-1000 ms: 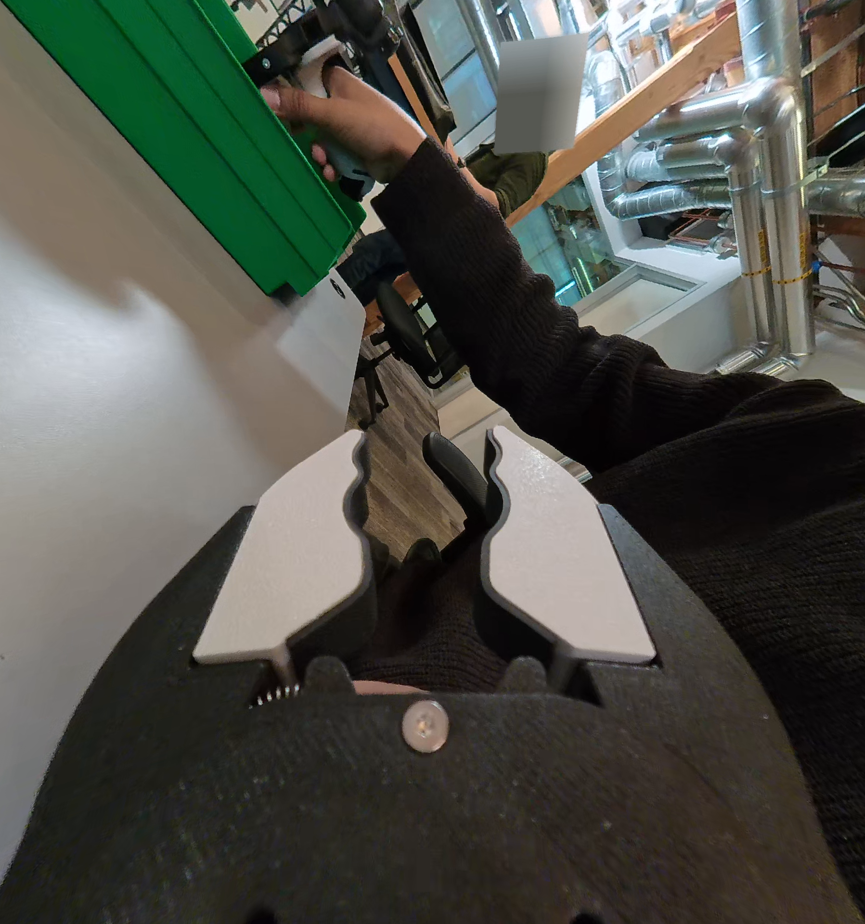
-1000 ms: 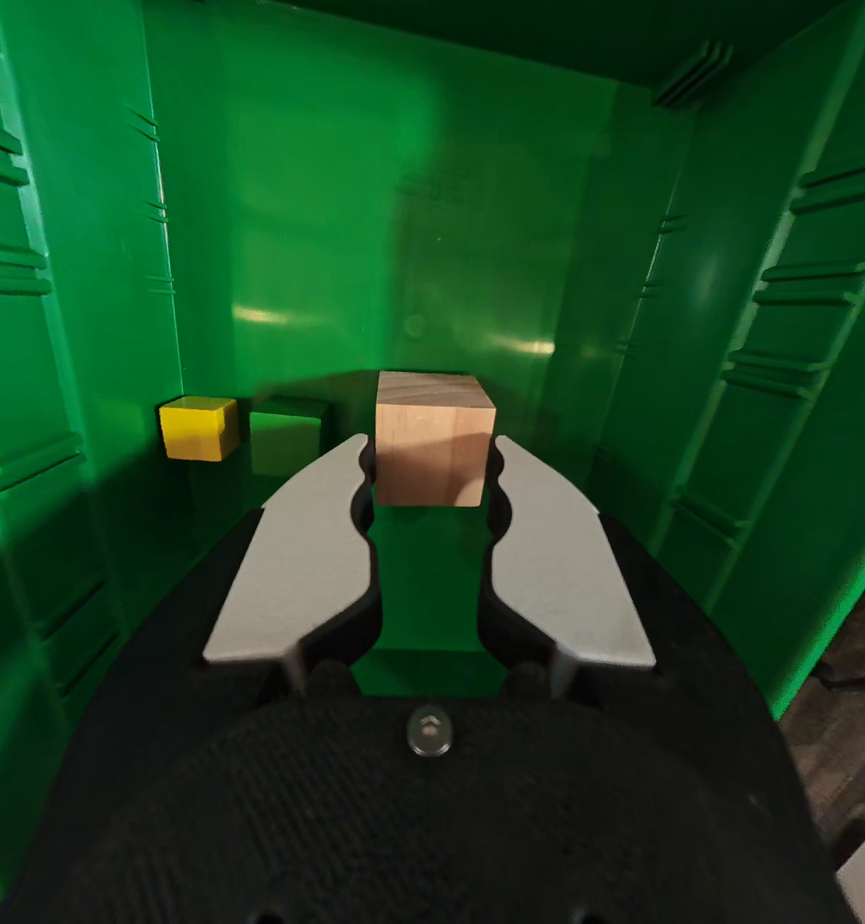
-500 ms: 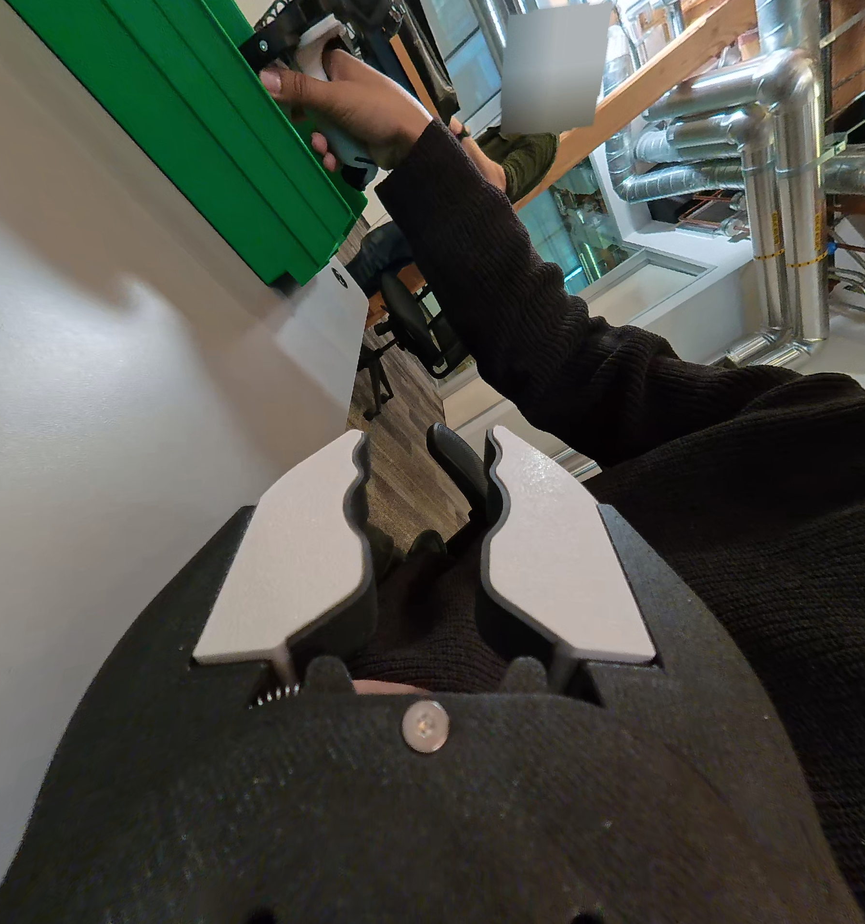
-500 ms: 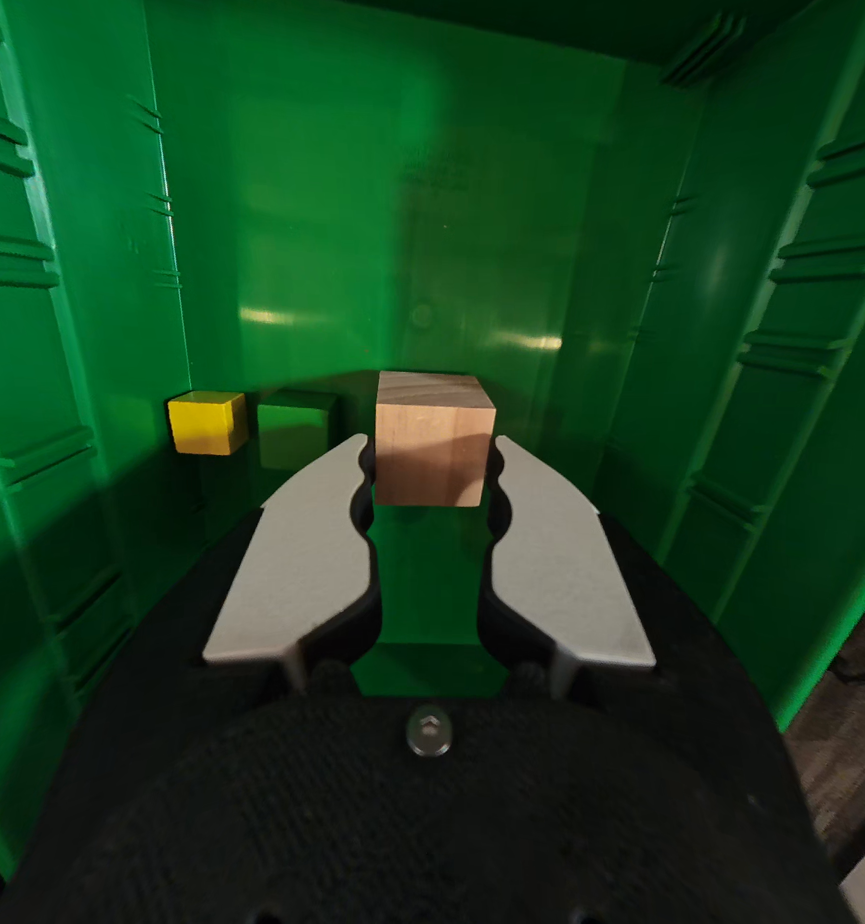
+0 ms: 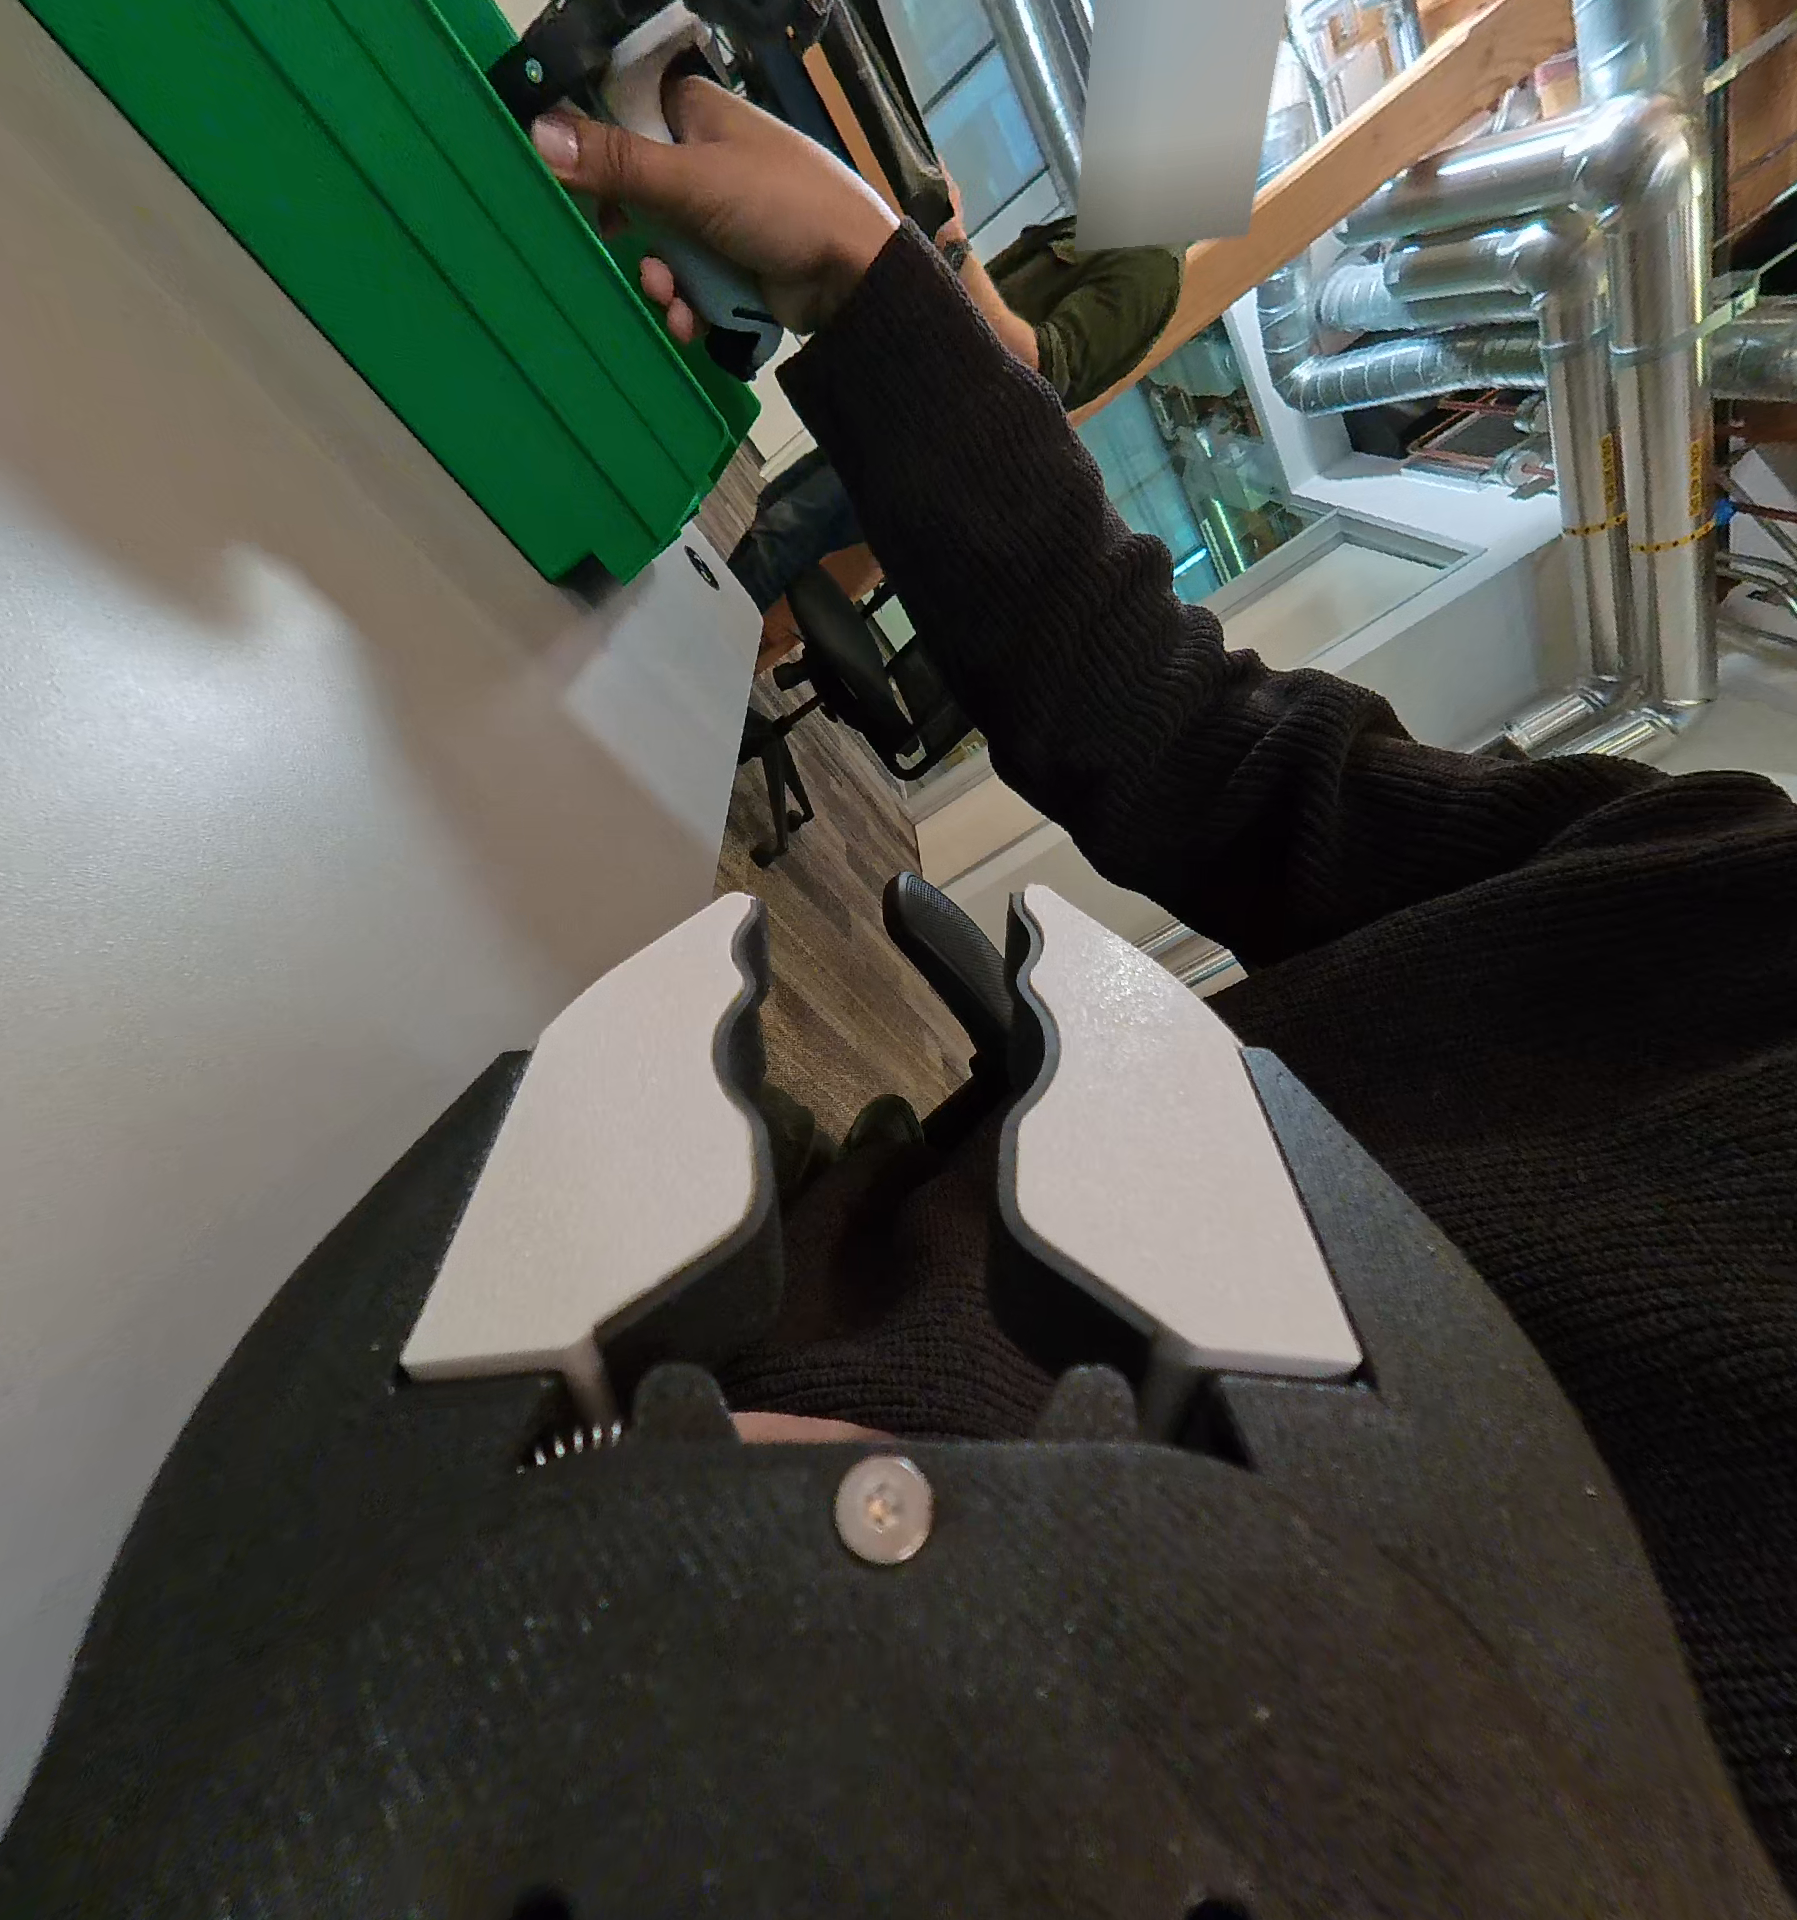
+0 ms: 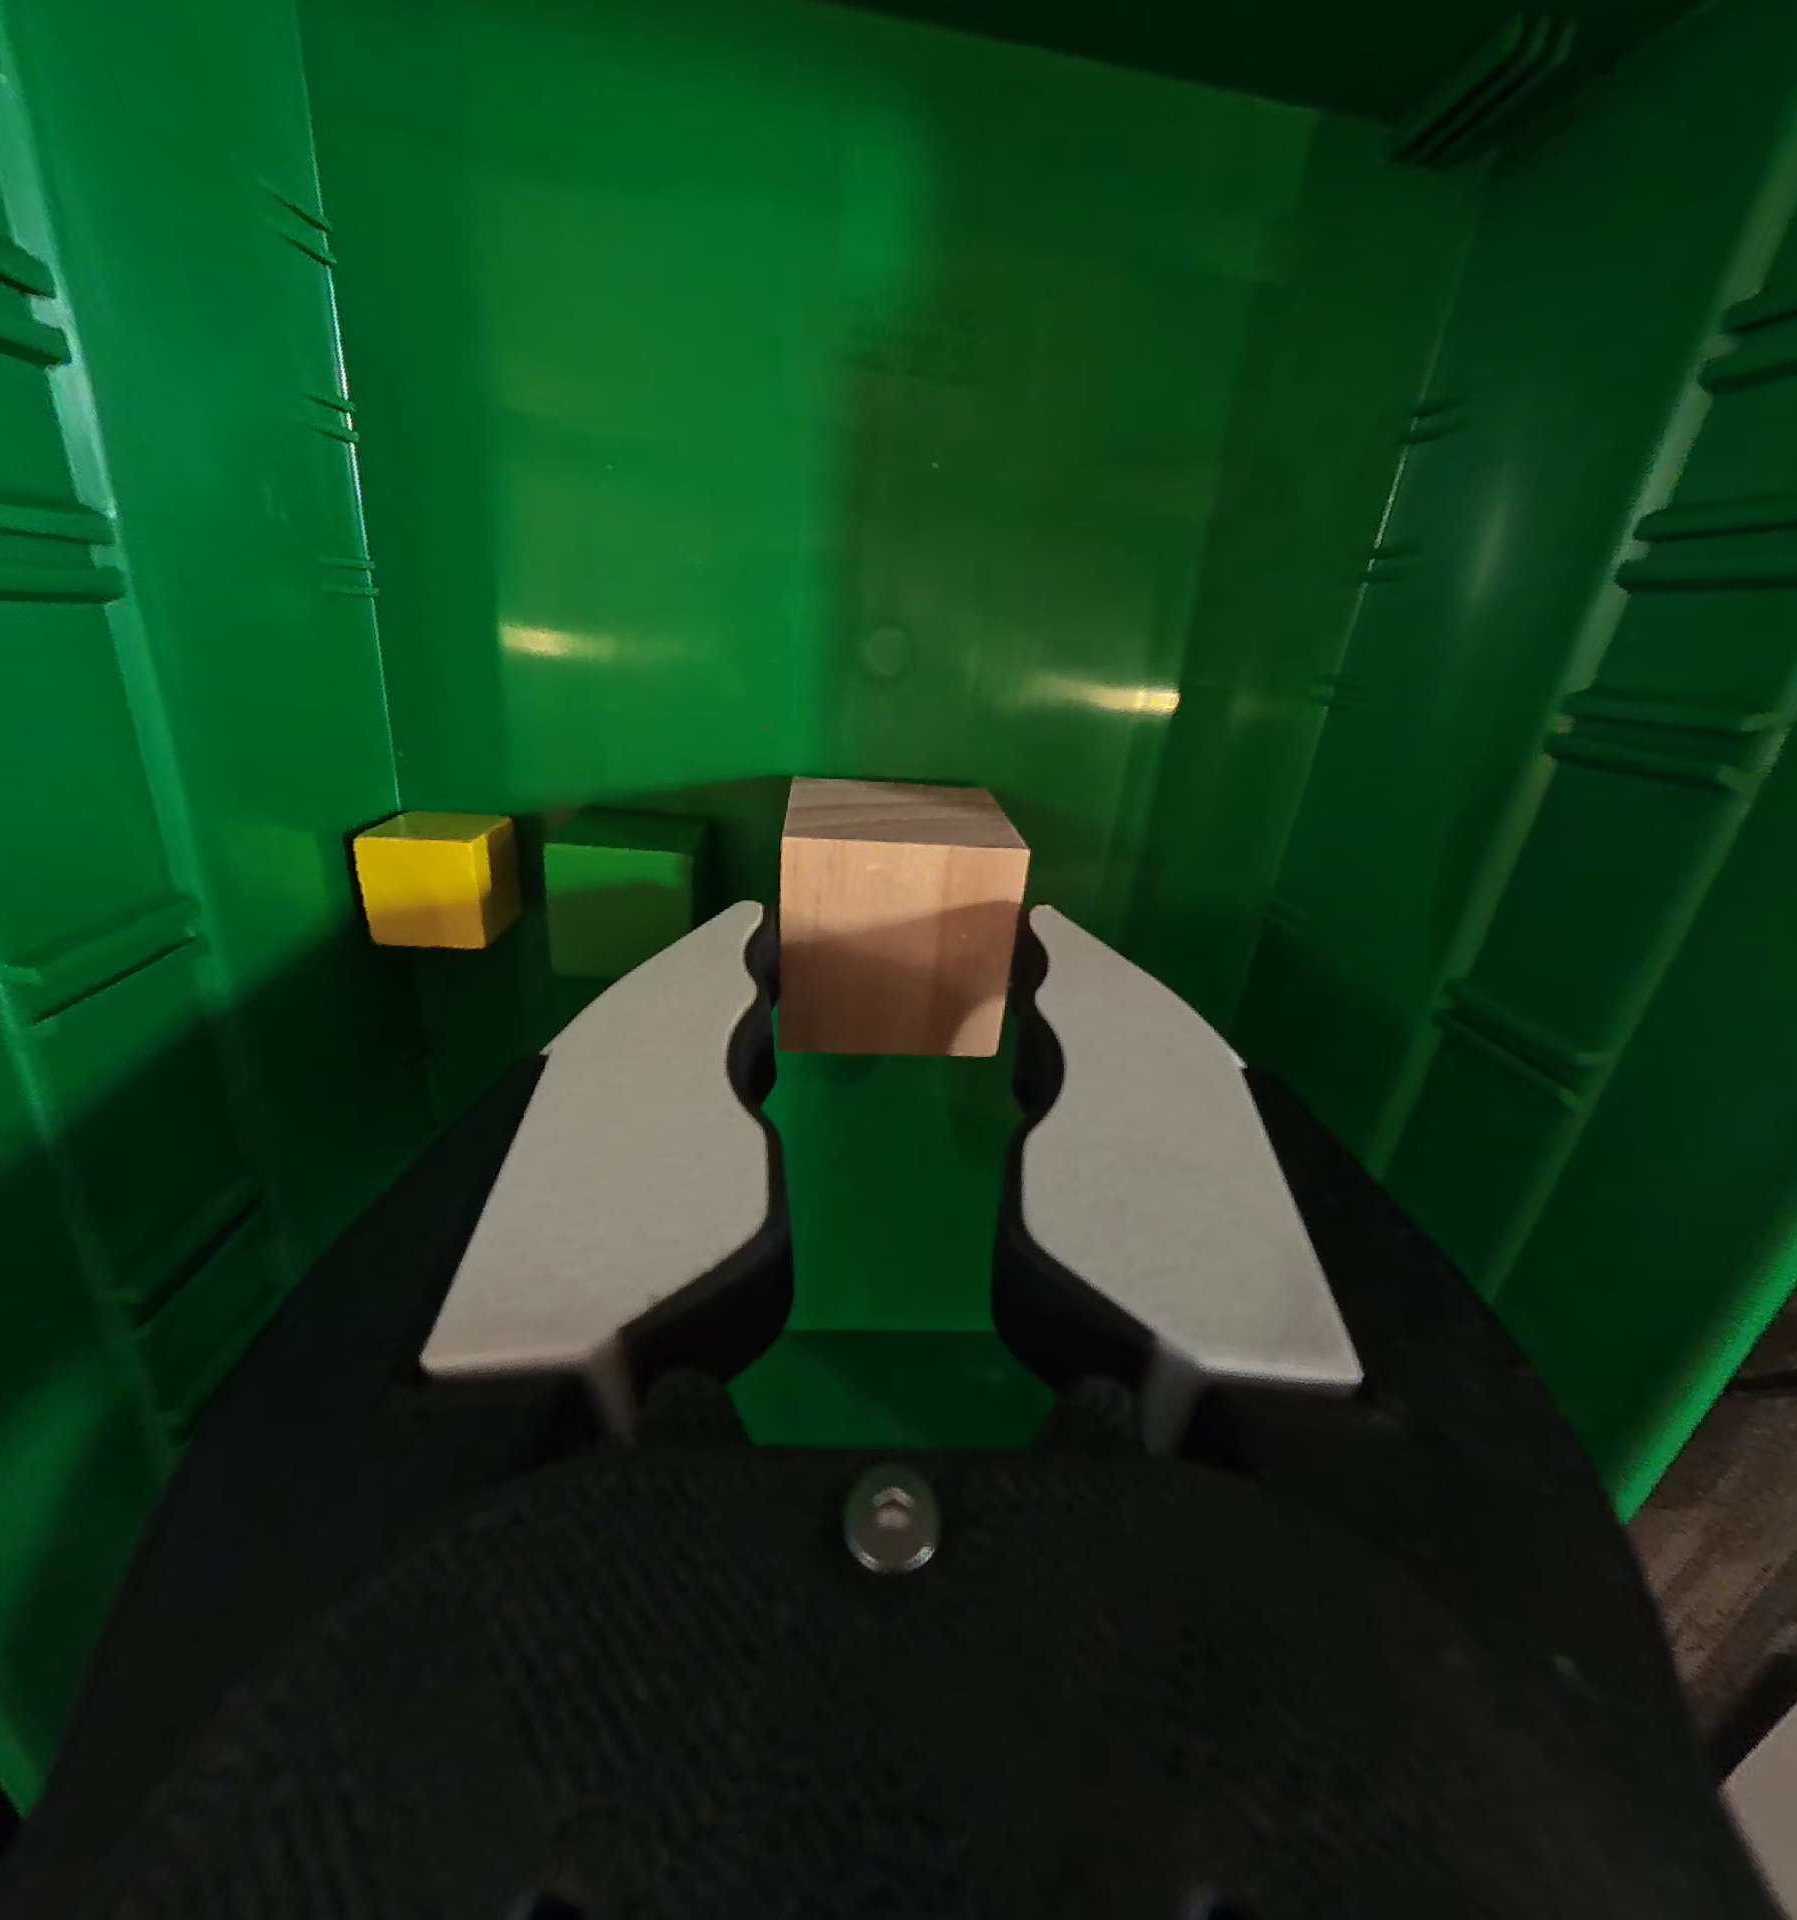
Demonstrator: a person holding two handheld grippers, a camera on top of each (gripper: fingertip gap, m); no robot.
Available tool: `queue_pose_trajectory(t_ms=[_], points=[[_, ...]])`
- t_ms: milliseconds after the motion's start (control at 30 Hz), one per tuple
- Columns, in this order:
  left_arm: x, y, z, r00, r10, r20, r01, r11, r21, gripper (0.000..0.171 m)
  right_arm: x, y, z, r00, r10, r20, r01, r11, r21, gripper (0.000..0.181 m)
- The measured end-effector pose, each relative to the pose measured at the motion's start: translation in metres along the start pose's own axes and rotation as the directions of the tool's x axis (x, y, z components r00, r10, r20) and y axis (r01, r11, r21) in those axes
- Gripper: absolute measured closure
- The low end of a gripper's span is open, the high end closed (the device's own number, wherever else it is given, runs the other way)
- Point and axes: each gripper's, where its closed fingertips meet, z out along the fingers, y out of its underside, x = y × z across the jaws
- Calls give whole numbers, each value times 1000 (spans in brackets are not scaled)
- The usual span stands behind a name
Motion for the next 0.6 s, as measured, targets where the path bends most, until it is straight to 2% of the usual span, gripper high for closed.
queue_pose_trajectory(t_ms=[100,267,400,467,533,567,600], points=[[0,0,0,1000,-1,0,1,1000,-1,128,1,1,0,1000,0,-1,0,1000,-4,136],[0,0,1,1000,0,0,0,1000,-2,128,1,-1,-5,1000,5,26,-5,1000,9,119],[1,0,1,1000,-1,-1,1,1000,-2,128,-4,-5,-22,997,3,77,-8,998,59,116],[1,0,1,1000,3,-2,-3,1000,-2,128,-13,-12,-42,992,-7,124,-11,989,146,116],[1,-1,1,1000,18,3,-18,1000,2,127,-37,-28,-80,972,-68,226,-11,943,331,121],[2,-2,1,999,35,7,-35,999,3,127,-54,-39,-108,950,-130,284,-20,882,471,126],[3,-3,0,998,60,12,-60,998,3,127,-73,-48,-142,921,-209,328,-46,779,626,131]])
